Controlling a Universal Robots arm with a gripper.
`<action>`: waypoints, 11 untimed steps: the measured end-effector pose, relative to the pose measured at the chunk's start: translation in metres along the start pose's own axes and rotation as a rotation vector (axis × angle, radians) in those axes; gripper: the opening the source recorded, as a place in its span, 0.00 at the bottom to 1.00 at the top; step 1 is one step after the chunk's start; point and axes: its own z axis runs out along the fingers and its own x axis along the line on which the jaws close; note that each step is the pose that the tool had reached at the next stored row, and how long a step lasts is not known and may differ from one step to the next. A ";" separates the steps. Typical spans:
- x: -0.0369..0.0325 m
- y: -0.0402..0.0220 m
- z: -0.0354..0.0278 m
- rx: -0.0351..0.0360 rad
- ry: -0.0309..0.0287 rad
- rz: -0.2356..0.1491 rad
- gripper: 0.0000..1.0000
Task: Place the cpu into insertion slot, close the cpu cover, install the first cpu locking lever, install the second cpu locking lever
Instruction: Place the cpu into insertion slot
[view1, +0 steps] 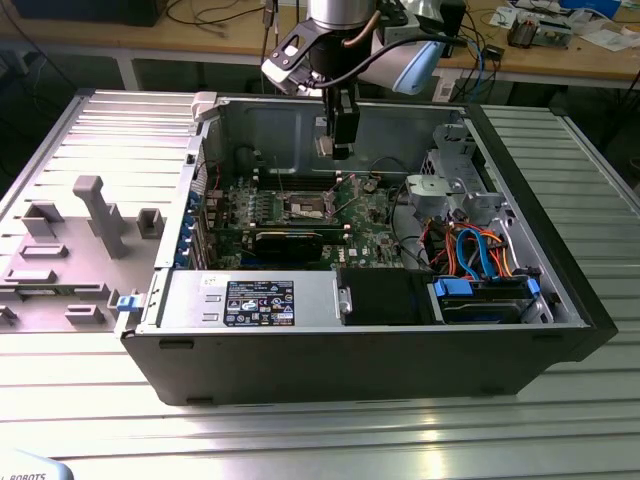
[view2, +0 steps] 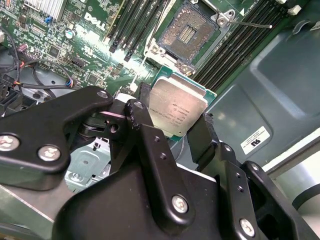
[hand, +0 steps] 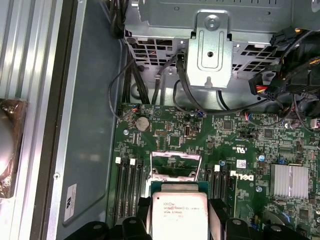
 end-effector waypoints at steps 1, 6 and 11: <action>0.0000 0.0000 0.0000 0.0001 0.0000 0.000 0.54; -0.0001 -0.0003 0.0000 0.0000 -0.0001 0.000 0.54; 0.0006 -0.0081 0.0061 -0.0010 -0.0004 0.002 0.54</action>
